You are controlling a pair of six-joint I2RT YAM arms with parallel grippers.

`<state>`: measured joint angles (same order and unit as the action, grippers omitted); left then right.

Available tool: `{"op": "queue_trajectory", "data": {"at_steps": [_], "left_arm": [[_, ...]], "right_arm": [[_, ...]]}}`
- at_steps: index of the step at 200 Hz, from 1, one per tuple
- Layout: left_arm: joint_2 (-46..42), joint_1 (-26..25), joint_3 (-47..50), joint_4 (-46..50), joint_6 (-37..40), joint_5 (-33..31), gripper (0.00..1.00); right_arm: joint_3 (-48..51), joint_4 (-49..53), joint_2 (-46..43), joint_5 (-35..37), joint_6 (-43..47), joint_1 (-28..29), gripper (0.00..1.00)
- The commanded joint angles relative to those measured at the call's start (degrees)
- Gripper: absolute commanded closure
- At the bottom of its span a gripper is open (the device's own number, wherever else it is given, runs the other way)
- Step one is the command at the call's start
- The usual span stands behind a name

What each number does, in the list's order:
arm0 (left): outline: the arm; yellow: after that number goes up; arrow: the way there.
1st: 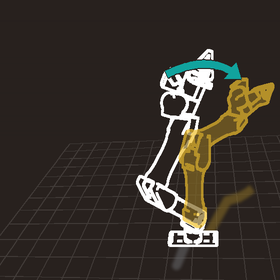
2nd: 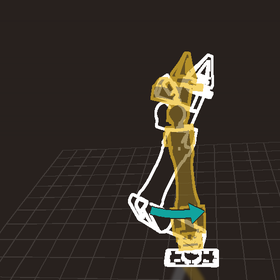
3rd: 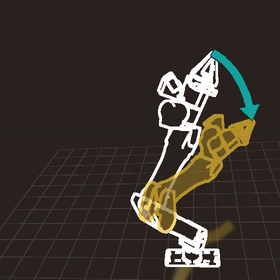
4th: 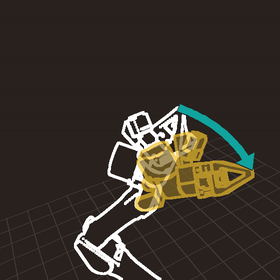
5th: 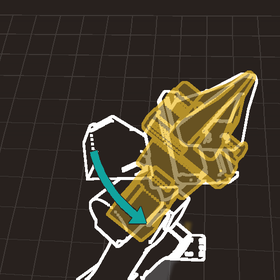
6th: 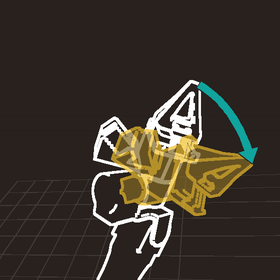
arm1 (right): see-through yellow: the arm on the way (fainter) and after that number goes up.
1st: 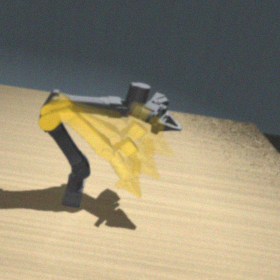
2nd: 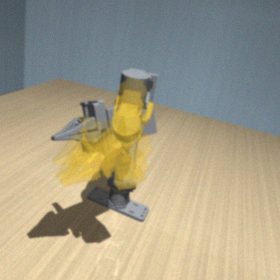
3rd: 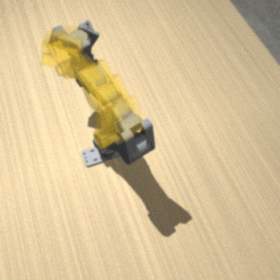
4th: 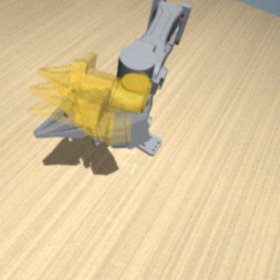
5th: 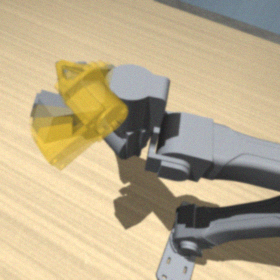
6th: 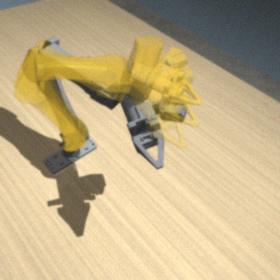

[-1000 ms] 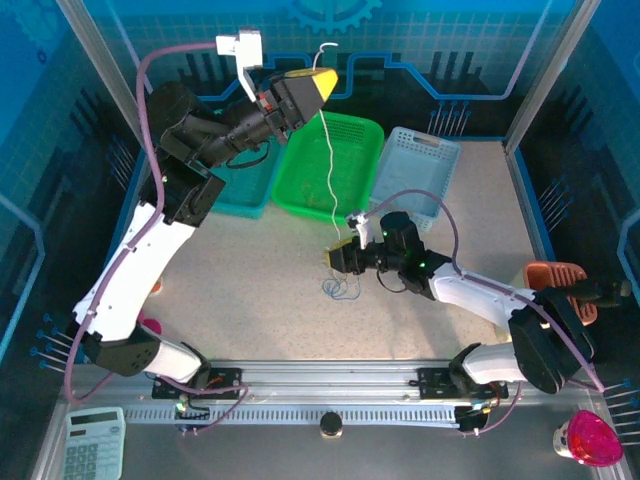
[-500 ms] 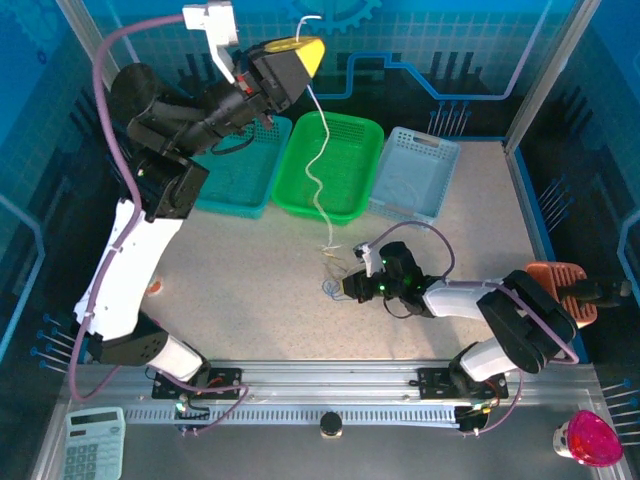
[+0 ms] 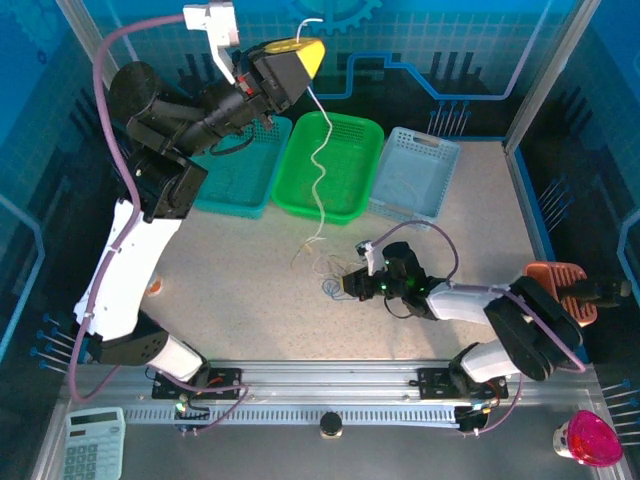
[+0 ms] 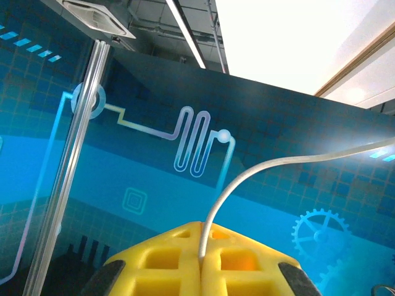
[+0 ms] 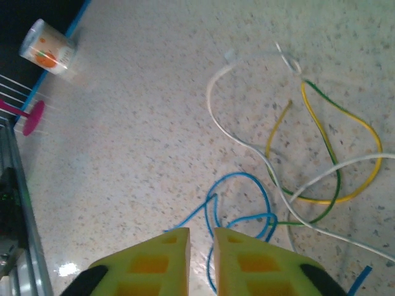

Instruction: Untangle the cables

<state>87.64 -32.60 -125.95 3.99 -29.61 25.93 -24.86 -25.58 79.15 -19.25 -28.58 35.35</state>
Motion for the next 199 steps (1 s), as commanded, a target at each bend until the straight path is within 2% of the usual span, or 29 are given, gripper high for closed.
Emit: {"op": "queue_trajectory", "data": {"at_steps": [1,16,47,79,127,199], "left_arm": [[-1.1,-0.3,2.1,-1.7,1.2,-1.4,1.00],[-1.3,-0.3,3.1,-2.3,1.0,-1.6,1.00],[-0.9,-0.3,3.7,-3.5,0.2,-1.7,1.00],[-0.5,-0.3,4.2,-4.9,-1.2,-1.7,1.00],[-0.2,-0.4,4.6,-6.7,-3.1,-1.5,1.00],[-1.1,-0.5,5.6,-7.4,-3.3,-1.7,1.00]], "right_arm": [[-2.6,5.6,-5.5,0.0,2.1,0.9,0.54],[-4.1,9.3,-8.9,0.1,3.3,1.1,0.43],[-5.6,14.5,-15.2,0.9,4.8,1.9,0.32],[-6.1,15.5,-18.2,2.8,4.6,2.0,0.31],[-7.1,13.8,-17.0,5.0,4.0,2.1,0.30],[-9.2,10.8,-13.9,-0.9,4.2,3.4,0.26]]}}
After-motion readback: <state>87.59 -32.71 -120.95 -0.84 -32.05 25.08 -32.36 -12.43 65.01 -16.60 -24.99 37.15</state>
